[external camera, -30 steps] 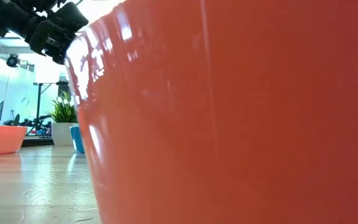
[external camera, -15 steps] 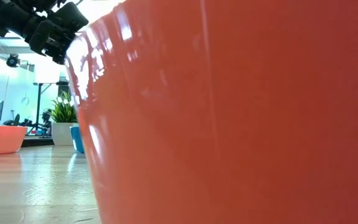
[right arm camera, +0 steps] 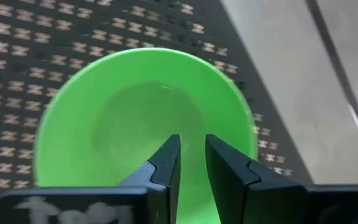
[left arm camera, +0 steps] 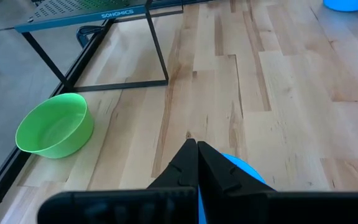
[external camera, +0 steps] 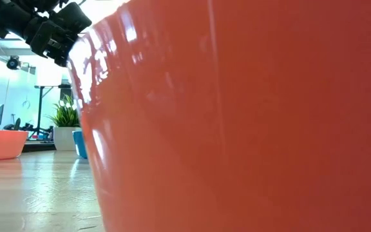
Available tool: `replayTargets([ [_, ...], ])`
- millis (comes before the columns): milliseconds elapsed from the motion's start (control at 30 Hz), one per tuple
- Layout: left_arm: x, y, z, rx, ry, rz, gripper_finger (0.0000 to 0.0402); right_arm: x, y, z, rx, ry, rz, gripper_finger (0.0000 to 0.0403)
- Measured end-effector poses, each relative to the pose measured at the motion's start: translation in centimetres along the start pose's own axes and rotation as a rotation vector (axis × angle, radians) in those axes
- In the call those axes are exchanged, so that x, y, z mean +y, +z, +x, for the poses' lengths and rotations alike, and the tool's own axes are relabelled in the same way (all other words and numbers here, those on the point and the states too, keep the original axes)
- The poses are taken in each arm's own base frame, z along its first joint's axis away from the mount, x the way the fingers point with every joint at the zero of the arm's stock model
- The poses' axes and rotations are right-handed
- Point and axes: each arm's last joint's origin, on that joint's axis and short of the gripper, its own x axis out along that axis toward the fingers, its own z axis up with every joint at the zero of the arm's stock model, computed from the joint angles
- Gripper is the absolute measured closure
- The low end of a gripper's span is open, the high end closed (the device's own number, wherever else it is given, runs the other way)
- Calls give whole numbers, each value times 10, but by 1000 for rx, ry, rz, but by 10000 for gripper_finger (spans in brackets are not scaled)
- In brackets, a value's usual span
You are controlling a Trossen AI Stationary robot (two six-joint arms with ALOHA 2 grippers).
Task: Pick & Place Mini bowls
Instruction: Put the middle green bowl on the shelf
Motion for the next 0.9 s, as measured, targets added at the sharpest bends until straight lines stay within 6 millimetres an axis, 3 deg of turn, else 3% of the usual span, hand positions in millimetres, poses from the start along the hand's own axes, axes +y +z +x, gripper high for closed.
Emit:
replayTargets([
  [900, 0, 0, 0, 1, 0, 0, 402, 7, -18, -2, 189, 53, 75, 346],
])
